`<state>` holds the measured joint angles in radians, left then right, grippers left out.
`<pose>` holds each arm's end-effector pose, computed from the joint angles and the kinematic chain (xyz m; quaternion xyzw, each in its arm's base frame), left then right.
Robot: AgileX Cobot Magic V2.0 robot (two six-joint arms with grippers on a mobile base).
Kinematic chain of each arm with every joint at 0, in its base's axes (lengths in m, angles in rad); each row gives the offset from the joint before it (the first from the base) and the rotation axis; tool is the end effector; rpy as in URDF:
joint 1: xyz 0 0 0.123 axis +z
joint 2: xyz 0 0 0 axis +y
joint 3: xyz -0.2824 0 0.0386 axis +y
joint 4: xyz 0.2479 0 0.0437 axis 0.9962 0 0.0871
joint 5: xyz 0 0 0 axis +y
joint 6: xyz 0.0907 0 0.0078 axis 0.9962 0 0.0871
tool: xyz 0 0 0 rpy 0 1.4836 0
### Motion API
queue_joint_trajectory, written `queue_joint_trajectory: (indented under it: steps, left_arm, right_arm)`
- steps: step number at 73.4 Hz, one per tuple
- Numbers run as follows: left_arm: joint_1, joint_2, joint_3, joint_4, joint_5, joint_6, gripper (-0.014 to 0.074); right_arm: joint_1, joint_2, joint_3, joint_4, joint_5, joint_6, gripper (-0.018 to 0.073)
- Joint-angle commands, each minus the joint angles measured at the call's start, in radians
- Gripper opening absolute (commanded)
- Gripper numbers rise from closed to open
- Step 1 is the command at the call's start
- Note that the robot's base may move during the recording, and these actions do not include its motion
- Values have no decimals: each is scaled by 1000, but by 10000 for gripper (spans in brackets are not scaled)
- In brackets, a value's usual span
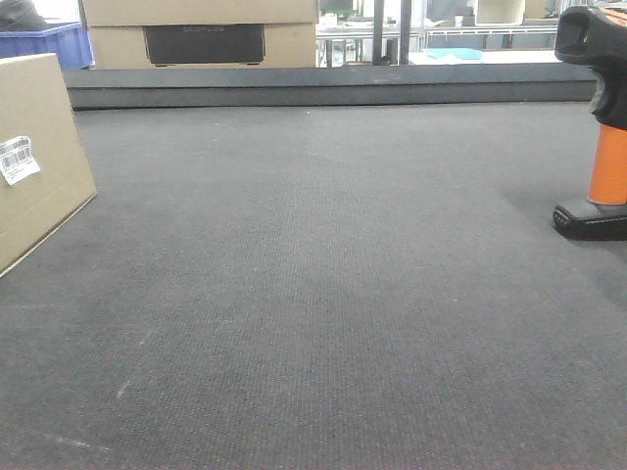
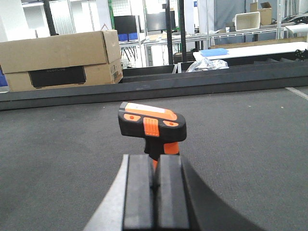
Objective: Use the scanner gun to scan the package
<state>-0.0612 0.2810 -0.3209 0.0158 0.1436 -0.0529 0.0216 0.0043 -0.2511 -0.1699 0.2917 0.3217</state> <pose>0.0762 -0.0045 0.2903 0.0077 0.7129 -0.0337 0.7004 0.0384 -0.0036 0.2698 0.0649 0.6875 0.0484 0.7216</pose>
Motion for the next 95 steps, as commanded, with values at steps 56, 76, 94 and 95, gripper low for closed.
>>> queue_joint_trajectory:
  steps: [56, 76, 94, 95]
  left_arm:
    - [-7, -6, 0, -2, -27, 3, -100]
    - [-7, -6, 0, -2, -27, 3, -100]
    - [-7, -6, 0, -2, -27, 3, -100]
    - [-7, -6, 0, -2, -27, 3, -100]
  right_arm:
    - [-73, -4, 251, 264, -327, -419, -167]
    - [-73, -4, 251, 236, -292, -400, -167]
    - [-73, -4, 251, 234, -300, -399, -167]
    - [-73, -4, 251, 234, -300, -399, -167]
